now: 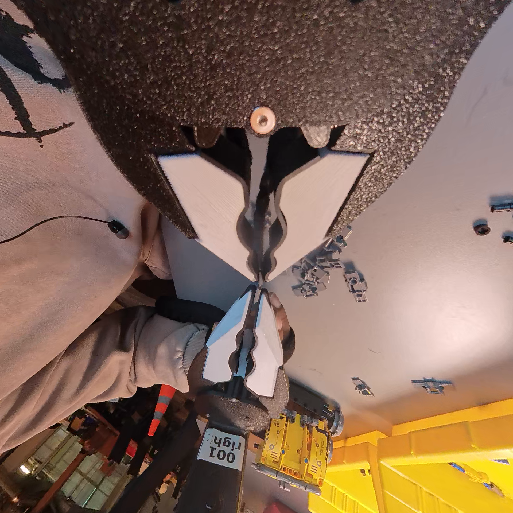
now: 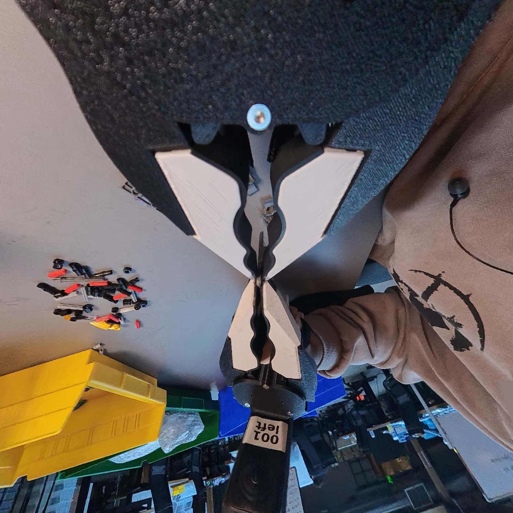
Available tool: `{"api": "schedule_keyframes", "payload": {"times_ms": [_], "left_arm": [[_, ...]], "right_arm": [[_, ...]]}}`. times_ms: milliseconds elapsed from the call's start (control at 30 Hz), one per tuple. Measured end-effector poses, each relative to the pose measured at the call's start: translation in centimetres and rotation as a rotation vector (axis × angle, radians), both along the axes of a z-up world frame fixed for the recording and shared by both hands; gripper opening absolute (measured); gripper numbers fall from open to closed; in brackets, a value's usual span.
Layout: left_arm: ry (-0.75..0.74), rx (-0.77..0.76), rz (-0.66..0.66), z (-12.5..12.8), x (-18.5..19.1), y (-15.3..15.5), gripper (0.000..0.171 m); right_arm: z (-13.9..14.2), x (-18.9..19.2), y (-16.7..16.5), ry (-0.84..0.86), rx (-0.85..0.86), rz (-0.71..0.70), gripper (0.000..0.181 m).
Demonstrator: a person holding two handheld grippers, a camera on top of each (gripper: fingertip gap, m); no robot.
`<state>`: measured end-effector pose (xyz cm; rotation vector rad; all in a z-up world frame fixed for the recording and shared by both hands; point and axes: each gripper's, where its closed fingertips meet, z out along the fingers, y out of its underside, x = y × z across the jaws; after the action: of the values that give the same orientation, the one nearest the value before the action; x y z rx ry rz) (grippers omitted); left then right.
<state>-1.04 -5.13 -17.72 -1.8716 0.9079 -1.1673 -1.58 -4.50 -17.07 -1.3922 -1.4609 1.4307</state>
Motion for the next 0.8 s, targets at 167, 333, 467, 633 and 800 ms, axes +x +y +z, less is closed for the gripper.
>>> {"api": "schedule_keyframes", "payload": {"times_ms": [167,333,467,633,800], "left_arm": [[0.04,-0.015,0.003,-0.8,-0.1,0.0,0.001],[0.057,-0.022,0.01,-0.9,0.0,0.0,0.002],[0.08,-0.03,0.002,-1.4,0.0,-0.1,0.002],[0.127,0.023,0.098,-1.0,-0.6,2.3,0.002],[0.131,0.049,0.133,-0.7,-1.0,2.1,0.002]], "right_arm": [[-0.7,-0.1,-0.3,-0.023,0.152,-0.011,0.0],[-0.7,0.0,-0.6,-0.02,0.226,-0.017,0.0],[-1.0,0.1,-1.0,-0.036,0.291,-0.004,0.001],[-3.3,-1.6,-8.9,-0.072,0.542,0.305,0.0],[0.7,0.1,-4.0,0.018,0.249,0.199,0.0]]}}
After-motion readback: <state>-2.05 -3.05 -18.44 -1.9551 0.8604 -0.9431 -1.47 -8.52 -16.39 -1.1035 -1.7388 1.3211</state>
